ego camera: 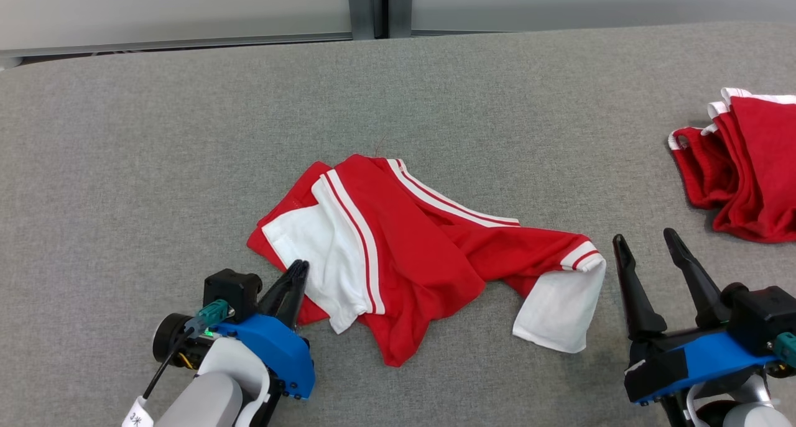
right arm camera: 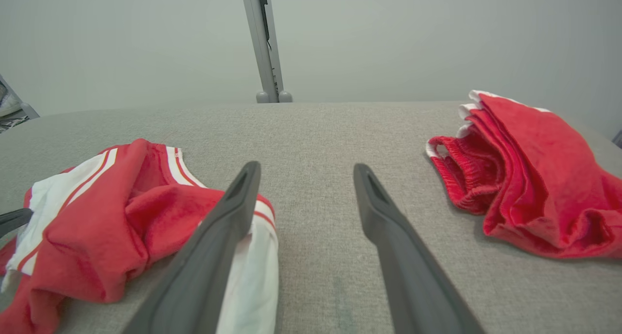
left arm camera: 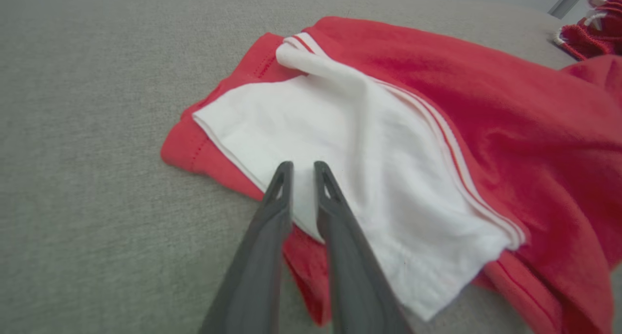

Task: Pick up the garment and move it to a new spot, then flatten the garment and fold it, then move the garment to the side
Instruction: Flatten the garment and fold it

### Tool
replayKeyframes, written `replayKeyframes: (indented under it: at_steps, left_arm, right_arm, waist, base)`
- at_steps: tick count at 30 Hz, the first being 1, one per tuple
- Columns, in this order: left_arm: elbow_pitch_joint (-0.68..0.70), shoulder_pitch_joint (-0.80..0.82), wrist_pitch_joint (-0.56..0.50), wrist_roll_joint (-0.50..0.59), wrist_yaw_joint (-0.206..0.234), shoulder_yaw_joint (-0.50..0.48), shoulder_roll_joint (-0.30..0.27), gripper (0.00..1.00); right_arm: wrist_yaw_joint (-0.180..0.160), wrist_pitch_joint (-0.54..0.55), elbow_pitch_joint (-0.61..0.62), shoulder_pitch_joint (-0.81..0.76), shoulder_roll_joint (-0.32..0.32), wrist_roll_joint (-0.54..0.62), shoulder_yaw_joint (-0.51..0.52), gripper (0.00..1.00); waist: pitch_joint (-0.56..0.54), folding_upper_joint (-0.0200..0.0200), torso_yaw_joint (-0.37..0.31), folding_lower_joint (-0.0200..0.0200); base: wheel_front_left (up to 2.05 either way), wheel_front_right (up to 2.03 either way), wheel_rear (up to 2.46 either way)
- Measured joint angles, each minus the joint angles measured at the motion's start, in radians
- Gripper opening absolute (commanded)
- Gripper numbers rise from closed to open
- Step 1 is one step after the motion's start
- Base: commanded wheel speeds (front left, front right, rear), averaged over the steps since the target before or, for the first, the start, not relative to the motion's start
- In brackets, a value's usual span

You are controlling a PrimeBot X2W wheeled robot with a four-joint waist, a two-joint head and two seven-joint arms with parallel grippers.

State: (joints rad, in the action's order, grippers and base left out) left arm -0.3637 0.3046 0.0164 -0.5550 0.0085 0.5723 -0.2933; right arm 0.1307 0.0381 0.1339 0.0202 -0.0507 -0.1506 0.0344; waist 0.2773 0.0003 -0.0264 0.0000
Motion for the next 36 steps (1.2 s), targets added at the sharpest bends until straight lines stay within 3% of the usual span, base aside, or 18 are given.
replayKeyframes:
  at_steps: [10,16,17,18,25,36]
  left_arm:
    - [-0.011,0.015,0.012,-0.007,-0.006,0.000,-0.010,0.00]
    - [0.004,0.016,0.059,0.010,0.016,-0.003,-0.013,0.00]
    - [0.010,0.021,0.077,0.021,0.028,-0.007,-0.015,0.37]
    - [0.016,0.024,0.098,0.026,0.036,-0.014,-0.016,1.00]
    - [0.072,0.026,0.219,0.046,0.089,-0.082,-0.023,1.00]
    - [0.225,-0.071,0.245,0.065,0.128,-0.284,-0.074,1.00]
  right_arm:
    - [0.000,-0.006,-0.012,0.012,0.000,-0.003,0.001,1.00]
    - [0.000,-0.015,-0.012,0.012,0.000,-0.003,0.006,1.00]
    - [0.000,-0.019,-0.012,0.012,0.000,-0.003,0.006,1.00]
    - [0.000,-0.021,-0.011,0.012,0.000,-0.003,0.008,1.00]
    - [0.000,-0.023,-0.005,0.011,0.000,-0.010,0.018,1.00]
    - [0.000,-0.022,-0.005,0.007,0.000,0.001,0.027,1.00]
  waist:
    - [-0.010,0.0000,0.000,0.0000]
    - [-0.023,-0.0002,-0.002,-0.0001]
    - [-0.027,-0.0002,-0.001,0.0000]
    - [-0.030,-0.0002,0.000,0.0000]
    - [-0.050,-0.0002,0.015,-0.0001]
    - [-0.087,-0.0003,0.045,-0.0001]
  base:
    - [0.00,0.00,0.00]
    - [0.00,0.00,0.00]
    - [0.00,0.00,0.00]
    - [0.00,0.00,0.00]
    - [0.00,0.00,0.00]
    - [0.00,0.00,0.00]
